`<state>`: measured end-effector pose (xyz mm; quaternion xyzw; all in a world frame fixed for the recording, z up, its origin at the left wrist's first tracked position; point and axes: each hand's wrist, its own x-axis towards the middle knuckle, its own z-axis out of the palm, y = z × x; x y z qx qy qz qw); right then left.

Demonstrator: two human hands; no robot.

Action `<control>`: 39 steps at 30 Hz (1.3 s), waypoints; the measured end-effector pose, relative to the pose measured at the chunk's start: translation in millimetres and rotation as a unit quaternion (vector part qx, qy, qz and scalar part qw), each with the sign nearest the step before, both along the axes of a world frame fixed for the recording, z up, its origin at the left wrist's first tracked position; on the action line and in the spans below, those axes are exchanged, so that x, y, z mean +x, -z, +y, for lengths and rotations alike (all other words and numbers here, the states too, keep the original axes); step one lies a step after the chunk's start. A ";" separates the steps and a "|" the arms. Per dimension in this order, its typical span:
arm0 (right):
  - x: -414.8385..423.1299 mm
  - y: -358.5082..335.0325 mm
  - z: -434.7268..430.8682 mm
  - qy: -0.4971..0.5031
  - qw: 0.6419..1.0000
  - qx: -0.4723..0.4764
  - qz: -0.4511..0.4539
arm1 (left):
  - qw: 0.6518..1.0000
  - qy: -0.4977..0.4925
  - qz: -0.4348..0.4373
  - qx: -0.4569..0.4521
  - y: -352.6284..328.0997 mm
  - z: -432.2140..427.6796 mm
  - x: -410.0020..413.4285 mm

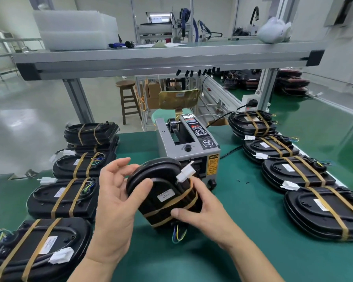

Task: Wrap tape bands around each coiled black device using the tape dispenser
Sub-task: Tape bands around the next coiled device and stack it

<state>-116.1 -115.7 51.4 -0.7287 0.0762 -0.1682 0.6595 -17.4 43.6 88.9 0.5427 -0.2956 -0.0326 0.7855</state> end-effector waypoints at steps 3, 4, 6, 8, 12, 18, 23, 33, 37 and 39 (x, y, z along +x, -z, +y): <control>-3.0 -5.8 -6.7 0.039 0.998 -0.034 -0.027 | 0.997 0.025 0.061 -0.032 4.5 -3.2 -0.7; -4.8 -8.9 -10.6 0.056 0.995 -0.074 -0.027 | 0.996 0.034 0.075 -0.034 4.7 -3.8 -0.3; -7.7 -15.4 -19.3 0.095 0.971 -0.217 -0.010 | 0.996 0.037 0.085 -0.008 4.0 -3.0 0.9; -8.9 -21.0 -22.7 0.116 0.918 -0.379 0.009 | 0.997 0.013 0.056 0.046 2.9 0.0 3.0; -4.9 -22.6 -18.7 0.140 0.822 -0.550 0.036 | 0.975 -0.014 -0.088 0.201 -4.9 4.2 4.3; -3.3 -19.2 -18.7 0.125 0.825 -0.546 0.067 | 0.901 0.017 -0.166 0.399 22.1 5.6 1.6; 1.8 -35.7 -24.3 0.158 0.969 -0.190 0.009 | 0.911 0.022 -0.169 0.375 35.1 8.9 3.6; 33.7 -37.7 -43.6 0.322 0.926 0.156 0.123 | 0.919 -0.027 -0.179 0.350 39.9 9.4 -1.6; 35.4 -39.1 -38.0 0.316 0.928 0.141 0.142 | 0.920 -0.021 -0.178 0.348 41.4 16.9 4.3; 37.5 -39.3 -36.5 0.318 0.926 0.143 0.146 | 0.923 -0.022 -0.163 0.346 41.9 19.3 6.6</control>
